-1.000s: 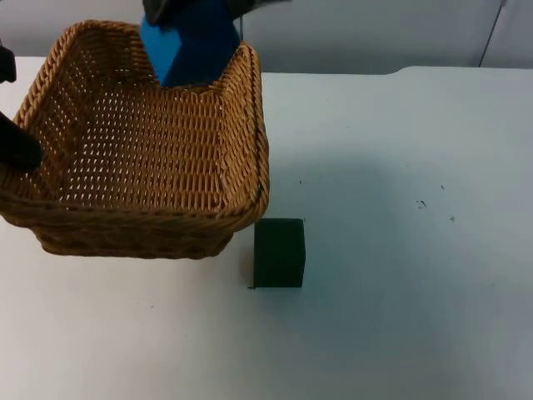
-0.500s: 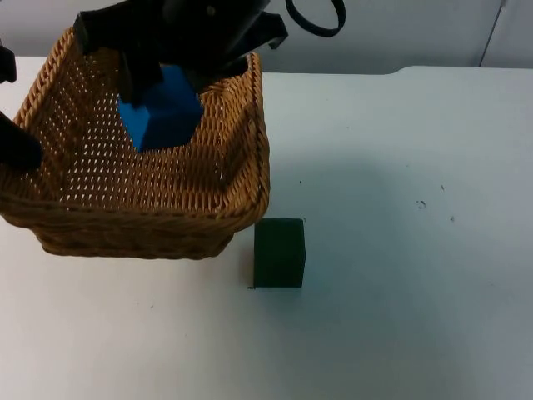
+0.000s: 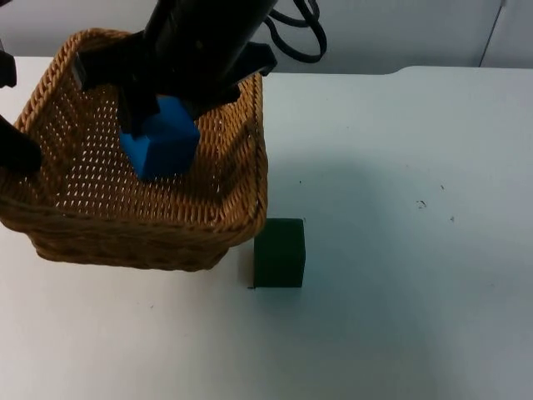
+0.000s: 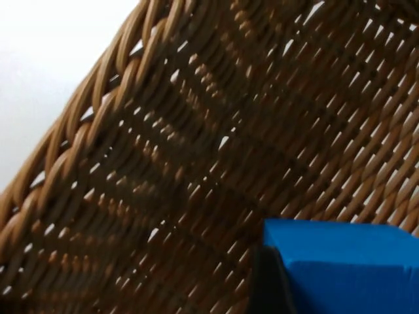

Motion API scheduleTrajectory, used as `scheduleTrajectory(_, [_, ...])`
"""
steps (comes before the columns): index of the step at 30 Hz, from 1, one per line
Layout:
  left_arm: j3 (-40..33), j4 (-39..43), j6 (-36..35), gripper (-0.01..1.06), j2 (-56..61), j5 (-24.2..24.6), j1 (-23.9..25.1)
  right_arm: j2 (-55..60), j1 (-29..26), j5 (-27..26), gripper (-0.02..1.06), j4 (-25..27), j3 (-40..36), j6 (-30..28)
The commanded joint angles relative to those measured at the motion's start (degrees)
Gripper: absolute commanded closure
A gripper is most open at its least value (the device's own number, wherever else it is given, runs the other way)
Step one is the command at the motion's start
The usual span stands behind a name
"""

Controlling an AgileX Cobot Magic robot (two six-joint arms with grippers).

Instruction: Pick up the basket with the left hand and place the blue cube into the basket with the right hand.

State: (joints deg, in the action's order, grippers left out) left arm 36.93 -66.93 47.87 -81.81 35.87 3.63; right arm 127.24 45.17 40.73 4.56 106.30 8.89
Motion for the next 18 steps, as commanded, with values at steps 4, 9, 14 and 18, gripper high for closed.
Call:
scheduleTrajectory(4, [0.3,-1.6,0.1,1.05,0.7,0.8,0.1,0.4,0.3,0.1,0.79,0.2,0.5,-0.3])
scheduleTrajectory(9, [0.3,-1.6,0.1,1.05,0.7,0.7,0.1,0.1,0.3,0.3,0.5,0.2,0.5,-0.3])
scheduleTrajectory(14, [0.3,-1.8,0.0,1.05,0.7,0.5,0.1,-1.0,0.3,1.0,0.27,0.2,0.5,-1.9])
scheduleTrajectory(18, [0.3,-1.8,0.0,1.05,0.7,0.2,0.1,-3.4,0.3,1.9,0.22,0.1,0.5,-3.4])
